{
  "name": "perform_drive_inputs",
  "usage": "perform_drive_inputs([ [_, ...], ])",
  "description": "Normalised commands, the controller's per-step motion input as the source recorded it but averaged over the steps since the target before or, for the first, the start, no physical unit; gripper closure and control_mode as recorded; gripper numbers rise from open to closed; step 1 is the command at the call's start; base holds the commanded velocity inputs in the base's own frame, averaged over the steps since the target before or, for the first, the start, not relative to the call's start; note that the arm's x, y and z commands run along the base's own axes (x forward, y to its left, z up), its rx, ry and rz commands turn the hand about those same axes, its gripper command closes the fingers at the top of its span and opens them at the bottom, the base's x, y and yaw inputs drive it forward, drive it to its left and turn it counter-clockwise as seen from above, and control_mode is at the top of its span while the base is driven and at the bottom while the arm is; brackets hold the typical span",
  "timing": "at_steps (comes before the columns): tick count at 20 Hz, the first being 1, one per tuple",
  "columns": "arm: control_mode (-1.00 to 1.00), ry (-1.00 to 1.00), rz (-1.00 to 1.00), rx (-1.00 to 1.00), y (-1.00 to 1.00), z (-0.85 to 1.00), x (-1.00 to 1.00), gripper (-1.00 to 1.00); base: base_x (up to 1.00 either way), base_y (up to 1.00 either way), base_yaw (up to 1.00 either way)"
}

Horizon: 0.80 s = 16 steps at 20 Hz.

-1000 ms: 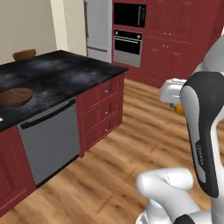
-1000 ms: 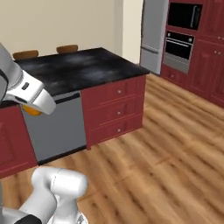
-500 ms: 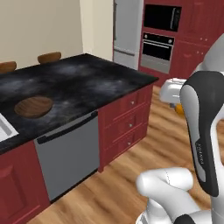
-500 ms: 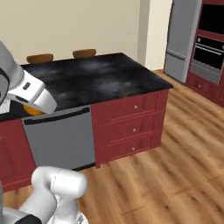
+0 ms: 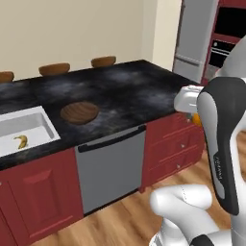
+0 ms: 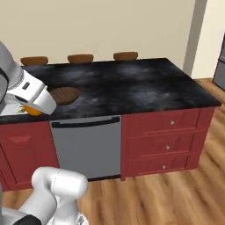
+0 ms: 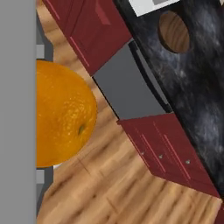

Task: Pick the oranges from the cabinet and place them in one bowl. Pick the banana from the sink and place it in the other bowl.

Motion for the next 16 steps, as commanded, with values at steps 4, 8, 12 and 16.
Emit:
perform_drive_inputs([
  [4,1.00,0.00,0.00,0.00,0.00,0.00,0.00,1.00,0.58,0.00,0.42],
  [8,1.00,0.00,0.00,0.00,0.00,0.00,0.00,1.00,0.77,0.00,0.36],
  [12,1.00,0.00,0.00,0.00,0.00,0.00,0.00,1.00,0.93,-0.12,0.28],
  [16,1.00,0.00,0.00,0.00,0.00,0.00,0.00,1.00,0.96,-0.10,0.15],
])
